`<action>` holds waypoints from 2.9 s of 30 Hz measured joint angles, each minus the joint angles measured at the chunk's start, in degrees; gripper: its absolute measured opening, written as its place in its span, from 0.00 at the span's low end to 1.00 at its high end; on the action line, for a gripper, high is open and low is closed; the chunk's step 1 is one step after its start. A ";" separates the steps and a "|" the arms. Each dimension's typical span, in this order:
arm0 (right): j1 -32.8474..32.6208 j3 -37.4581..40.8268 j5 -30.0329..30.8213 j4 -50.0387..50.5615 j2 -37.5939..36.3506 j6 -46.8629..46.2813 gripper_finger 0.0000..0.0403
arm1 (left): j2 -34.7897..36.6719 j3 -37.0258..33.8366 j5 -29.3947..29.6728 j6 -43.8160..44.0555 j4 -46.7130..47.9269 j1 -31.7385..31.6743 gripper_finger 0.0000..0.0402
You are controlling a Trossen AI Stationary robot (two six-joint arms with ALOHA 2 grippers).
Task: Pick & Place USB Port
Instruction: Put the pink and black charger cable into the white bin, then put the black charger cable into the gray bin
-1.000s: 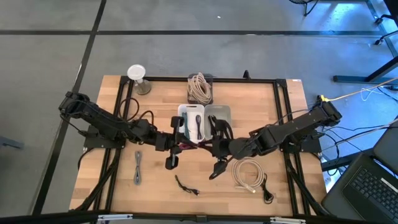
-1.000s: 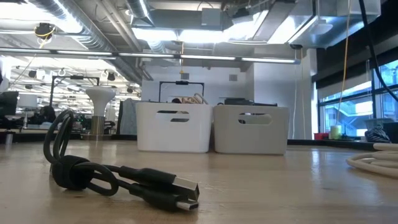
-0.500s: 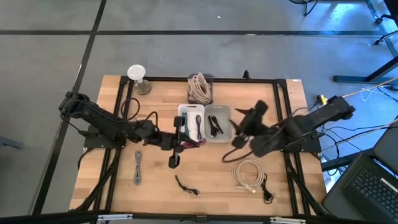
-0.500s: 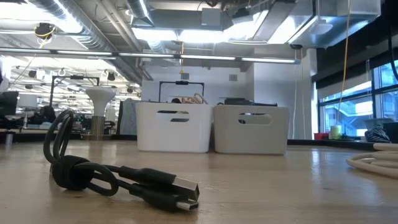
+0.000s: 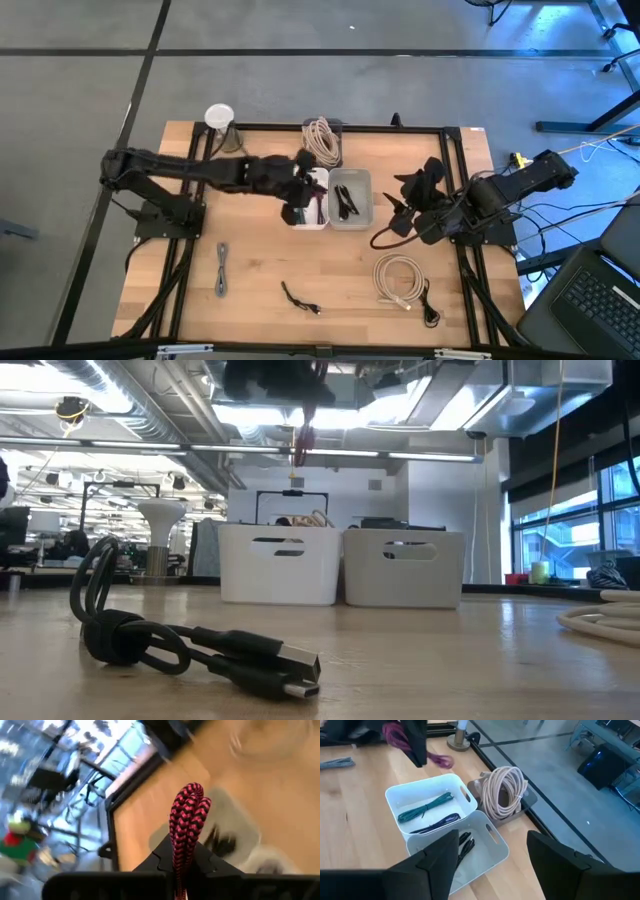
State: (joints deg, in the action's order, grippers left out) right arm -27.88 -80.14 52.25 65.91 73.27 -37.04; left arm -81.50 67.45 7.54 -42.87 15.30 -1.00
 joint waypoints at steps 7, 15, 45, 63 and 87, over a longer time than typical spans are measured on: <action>0.00 0.00 -0.53 0.39 0.18 0.00 0.59 | -5.74 3.46 1.36 -18.72 6.01 -1.77 0.02; 0.00 0.00 -2.23 1.32 0.18 -0.16 0.59 | -16.34 3.45 10.70 -26.35 10.74 -2.20 0.02; 0.00 0.00 -2.82 6.01 0.18 -6.23 0.59 | -23.88 3.49 7.60 -27.69 15.42 -2.48 0.18; 0.00 0.00 -6.38 9.66 0.18 -9.71 0.59 | -3.49 3.32 12.77 5.19 15.15 5.04 0.17; -0.20 0.02 -13.46 13.65 0.18 -16.58 0.59 | 22.06 -20.63 13.69 111.18 33.88 30.53 0.21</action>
State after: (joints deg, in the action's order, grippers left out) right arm -28.08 -80.12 38.79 79.56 73.45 -53.61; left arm -59.44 46.82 21.23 68.32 49.17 29.53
